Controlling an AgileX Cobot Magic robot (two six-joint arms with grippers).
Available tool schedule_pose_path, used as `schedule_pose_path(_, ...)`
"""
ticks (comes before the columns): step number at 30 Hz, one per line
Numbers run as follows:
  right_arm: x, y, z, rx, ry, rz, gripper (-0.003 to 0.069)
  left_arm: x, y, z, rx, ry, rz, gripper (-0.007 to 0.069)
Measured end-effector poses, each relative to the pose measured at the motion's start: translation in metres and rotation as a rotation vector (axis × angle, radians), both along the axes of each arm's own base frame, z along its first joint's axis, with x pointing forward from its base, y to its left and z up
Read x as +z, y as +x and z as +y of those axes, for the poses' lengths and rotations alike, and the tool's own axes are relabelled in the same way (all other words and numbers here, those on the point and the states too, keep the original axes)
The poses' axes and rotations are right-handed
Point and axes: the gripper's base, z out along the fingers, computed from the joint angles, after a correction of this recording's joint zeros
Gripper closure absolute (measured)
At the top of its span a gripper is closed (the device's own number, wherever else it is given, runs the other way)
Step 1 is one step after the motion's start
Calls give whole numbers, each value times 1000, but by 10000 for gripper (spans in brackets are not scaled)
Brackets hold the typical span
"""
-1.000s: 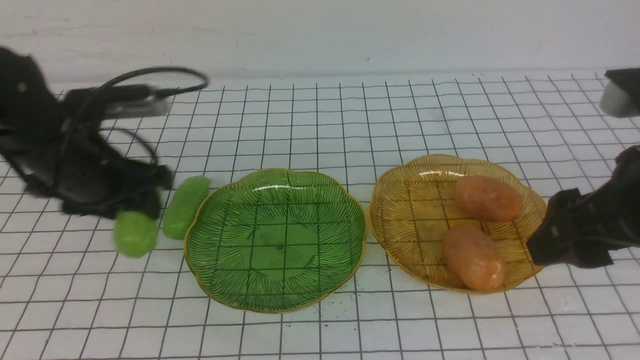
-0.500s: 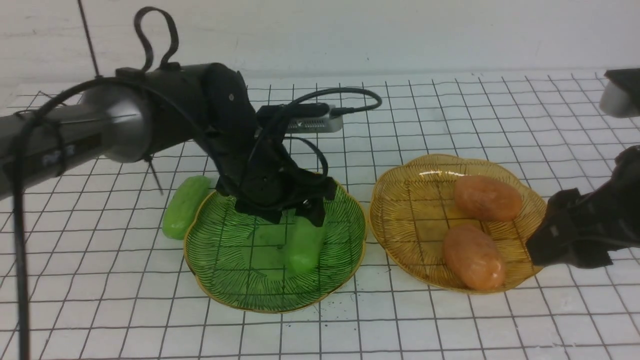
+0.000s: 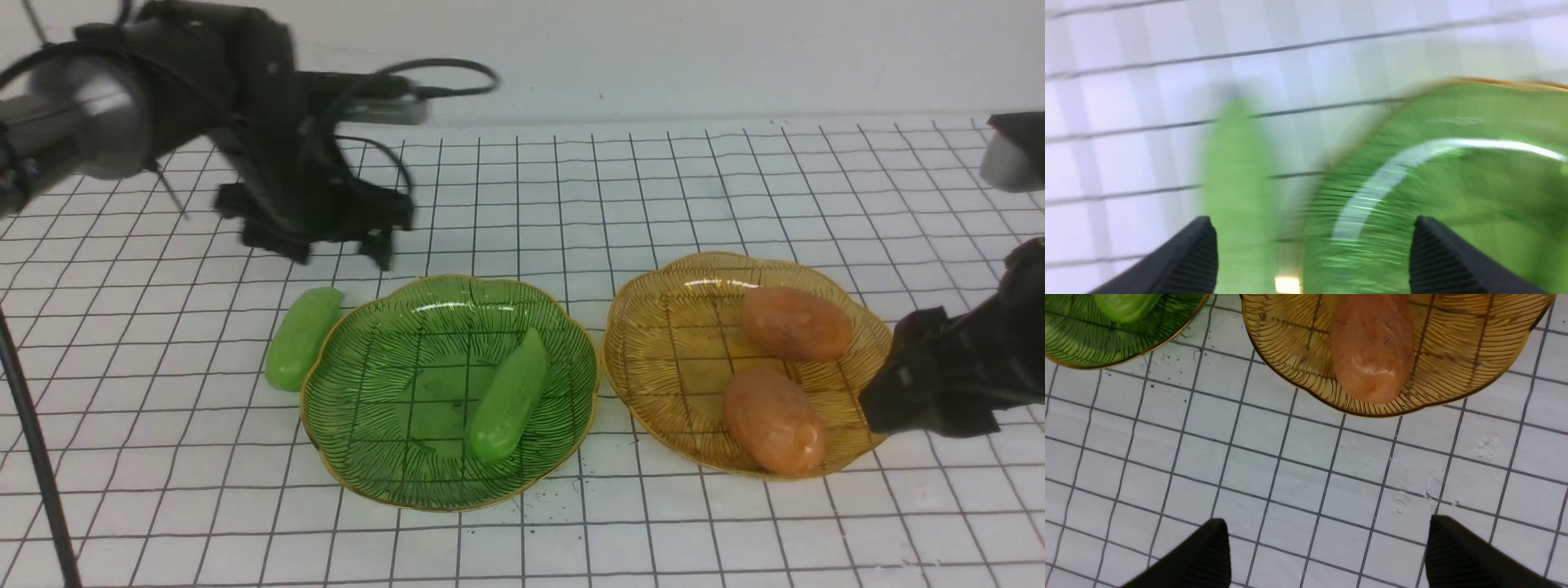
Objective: Put different types of vegetables on the plate.
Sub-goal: 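Put the green cucumber next to the left plate into that plate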
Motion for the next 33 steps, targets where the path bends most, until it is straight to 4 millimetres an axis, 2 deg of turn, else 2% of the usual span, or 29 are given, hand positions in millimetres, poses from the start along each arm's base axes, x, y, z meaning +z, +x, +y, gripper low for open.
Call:
schedule_pose_path(1,0,0,0,0,0,0,76,-3,1,2,8,-1,6,63)
schedule_pose_path(2,0,0,0,0,0,0,76,-11,6,18,50,-4,27,67)
schedule_pose_path(4,0,0,0,0,0,0,76,-25,11,32,92,-19,60,67)
schedule_pose_path(7,0,0,0,-1,1,0,76,-47,18,45,136,-49,98,67)
schedule_pose_path(10,0,0,0,-12,5,3,76,-59,23,48,149,-58,102,67)
schedule_pose_path(17,0,0,0,-23,10,6,78,-74,29,44,162,-100,102,74)
schedule_pose_path(21,0,0,0,-31,13,8,78,-90,31,45,162,-87,139,125)
schedule_pose_path(22,0,0,0,-33,14,9,78,-92,31,45,162,-85,145,160)
schedule_pose_path(24,0,0,0,-34,15,9,78,-93,31,45,160,-81,147,241)
schedule_pose_path(28,0,0,0,-36,15,9,78,-84,27,46,156,-74,154,240)
schedule_pose_path(33,0,0,1,-35,27,14,92,-28,16,43,91,-72,119,240)
